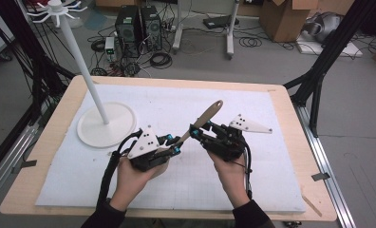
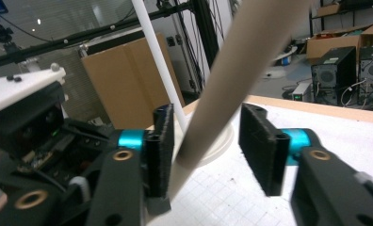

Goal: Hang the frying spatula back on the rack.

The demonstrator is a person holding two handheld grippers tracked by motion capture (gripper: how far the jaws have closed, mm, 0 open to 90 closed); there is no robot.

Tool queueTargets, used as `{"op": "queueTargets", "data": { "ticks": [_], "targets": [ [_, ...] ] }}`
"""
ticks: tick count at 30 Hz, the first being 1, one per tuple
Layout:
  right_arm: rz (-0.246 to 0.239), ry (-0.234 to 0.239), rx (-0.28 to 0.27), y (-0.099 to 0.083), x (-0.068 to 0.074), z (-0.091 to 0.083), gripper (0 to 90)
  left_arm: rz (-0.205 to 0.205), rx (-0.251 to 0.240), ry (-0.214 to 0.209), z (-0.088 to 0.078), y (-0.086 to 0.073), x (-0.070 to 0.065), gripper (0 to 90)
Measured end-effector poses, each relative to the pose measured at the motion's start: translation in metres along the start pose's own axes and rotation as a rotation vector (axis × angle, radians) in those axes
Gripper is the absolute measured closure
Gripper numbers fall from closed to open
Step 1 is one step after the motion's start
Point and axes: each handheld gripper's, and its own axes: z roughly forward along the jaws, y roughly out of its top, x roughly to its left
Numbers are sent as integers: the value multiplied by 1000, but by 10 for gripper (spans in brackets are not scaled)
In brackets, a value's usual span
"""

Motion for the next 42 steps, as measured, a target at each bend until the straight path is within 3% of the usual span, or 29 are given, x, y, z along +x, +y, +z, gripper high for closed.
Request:
{"op": "queueTargets", "data": {
  "ticks": [2, 9, 16, 19, 24, 27, 33, 39, 42],
  "targets": [
    [-2, 0, -1, 0, 0, -1, 667, 5, -3, -2, 1, 0, -1, 778],
    [75, 75, -8, 0, -4, -1, 745, 14, 10, 0, 7, -2, -2, 775],
    [53, 93, 2, 2, -5, -1, 753, 11, 1, -16, 8, -1, -1, 753],
    [10, 92, 20, 5, -4, -2, 755, 15, -11, -20, 3, 1, 2, 689],
    [-72, 138, 51, 15, 2, -5, 758, -25, -45, -117, -8, 6, 11, 586],
    [-115, 185, 73, 22, 6, -6, 758, -49, -71, -208, -10, 10, 16, 519],
    [-179, 324, 98, 32, 14, -6, 758, -105, -126, -399, -10, 15, 24, 445],
    [-234, 444, 136, 38, 22, -3, 758, -88, -166, -523, -7, 18, 24, 422],
    [-240, 493, 140, 37, 24, -2, 758, -78, -173, -550, -4, 19, 22, 427]
  ]
}}
